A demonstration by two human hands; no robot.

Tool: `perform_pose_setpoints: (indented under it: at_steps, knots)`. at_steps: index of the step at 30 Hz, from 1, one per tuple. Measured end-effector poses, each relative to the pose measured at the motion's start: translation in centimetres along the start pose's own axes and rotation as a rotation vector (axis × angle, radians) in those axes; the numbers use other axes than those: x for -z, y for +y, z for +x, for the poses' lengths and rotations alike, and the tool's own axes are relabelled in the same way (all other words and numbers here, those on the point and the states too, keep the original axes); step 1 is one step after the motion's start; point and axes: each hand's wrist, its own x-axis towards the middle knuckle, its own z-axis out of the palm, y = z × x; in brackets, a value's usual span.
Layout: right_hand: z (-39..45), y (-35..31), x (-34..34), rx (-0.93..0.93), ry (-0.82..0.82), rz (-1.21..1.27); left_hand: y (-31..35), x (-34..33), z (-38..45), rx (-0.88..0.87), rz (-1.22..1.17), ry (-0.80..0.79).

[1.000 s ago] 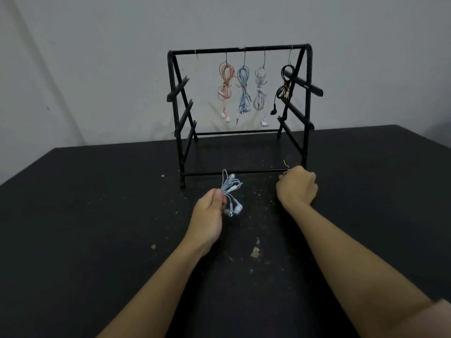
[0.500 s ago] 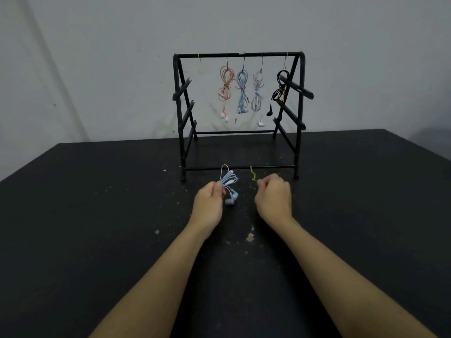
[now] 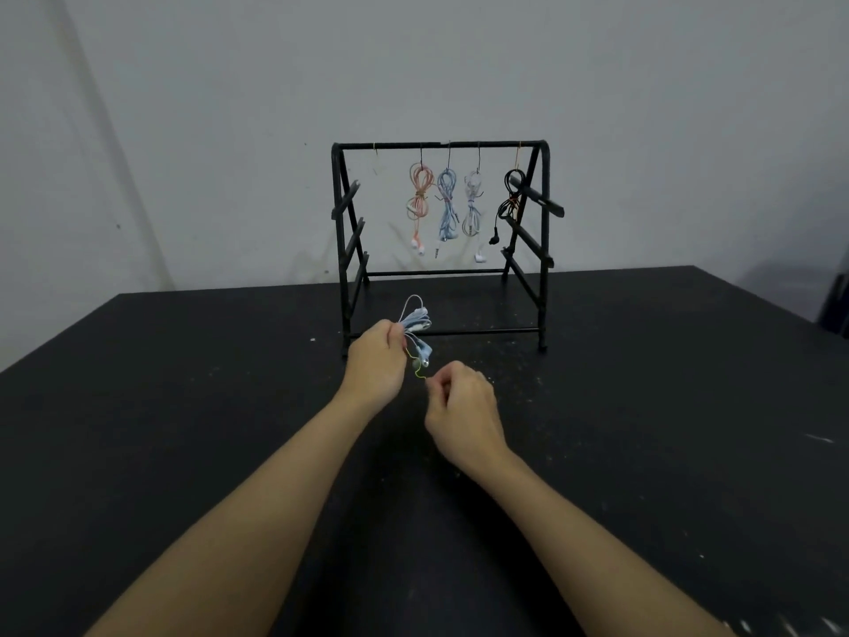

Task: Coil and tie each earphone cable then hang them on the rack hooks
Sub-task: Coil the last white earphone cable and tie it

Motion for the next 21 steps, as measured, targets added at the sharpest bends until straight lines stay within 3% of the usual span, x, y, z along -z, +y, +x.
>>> perform_pose_setpoints:
  at_steps: [9,21]
  knots:
    - [0.5,-1.3,0.1,-0.022,-0.024,-0.012,0.0,1.0,-0.2,-0.145,0.195,0.0]
    - [1.3,-1.3,0.6,-0.195,0.003,0.217,-1.0,-0.2,-2.4,-0.139,0.122,-0.081]
